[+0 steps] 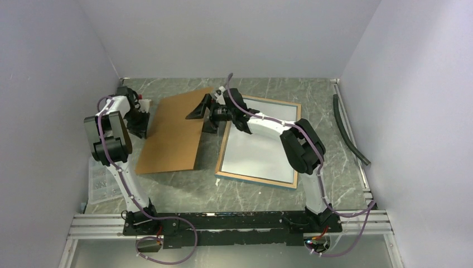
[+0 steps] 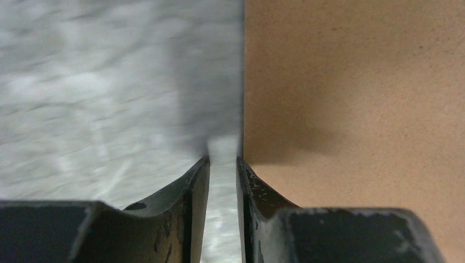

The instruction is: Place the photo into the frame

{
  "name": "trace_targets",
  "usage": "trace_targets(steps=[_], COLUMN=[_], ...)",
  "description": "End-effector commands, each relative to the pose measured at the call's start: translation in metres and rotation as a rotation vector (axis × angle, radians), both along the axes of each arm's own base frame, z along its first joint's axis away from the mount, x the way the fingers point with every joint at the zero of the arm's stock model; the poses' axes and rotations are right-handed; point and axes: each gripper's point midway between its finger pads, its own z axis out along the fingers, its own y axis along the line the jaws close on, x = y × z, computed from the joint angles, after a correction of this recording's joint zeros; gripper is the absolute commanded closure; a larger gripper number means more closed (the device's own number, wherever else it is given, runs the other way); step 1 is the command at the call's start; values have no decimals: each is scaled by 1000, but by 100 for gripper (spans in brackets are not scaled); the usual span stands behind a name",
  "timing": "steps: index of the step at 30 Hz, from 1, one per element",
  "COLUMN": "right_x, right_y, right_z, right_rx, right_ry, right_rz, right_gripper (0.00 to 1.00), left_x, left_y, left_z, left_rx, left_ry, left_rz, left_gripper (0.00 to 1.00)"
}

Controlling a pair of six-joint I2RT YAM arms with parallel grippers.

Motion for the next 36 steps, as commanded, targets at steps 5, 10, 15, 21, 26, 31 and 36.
trace_targets(steps=[5, 10, 15, 21, 26, 31, 36], right_x=[-41, -37, -36, -38, -39, -29, -5], right_y=[25, 18, -6, -27, -30, -34, -51], right_z=[105, 98, 89, 75, 62, 85, 131], right_rx=[297, 171, 23, -107, -151, -114, -41], right_ry=[-202, -213, -186, -156, -109, -109, -123], right_rz=[144, 115, 73, 52, 57, 28, -38], right_gripper=[12, 21, 44, 75, 100, 100, 100], left_x=[-20, -21, -6, 6, 8, -17, -76], left_y=[-117, -116, -108, -109, -117, -151, -188], left_z=[4, 14, 41, 77, 123, 194, 243], left_rx=[-390, -375, -322, -308, -322, -374, -311], left_ry=[73, 48, -43, -149, -251, -457, -665], left_rz=[-112, -123, -142, -176, -251, -504, -869], left_gripper=[70, 70, 61, 52, 24, 5, 5])
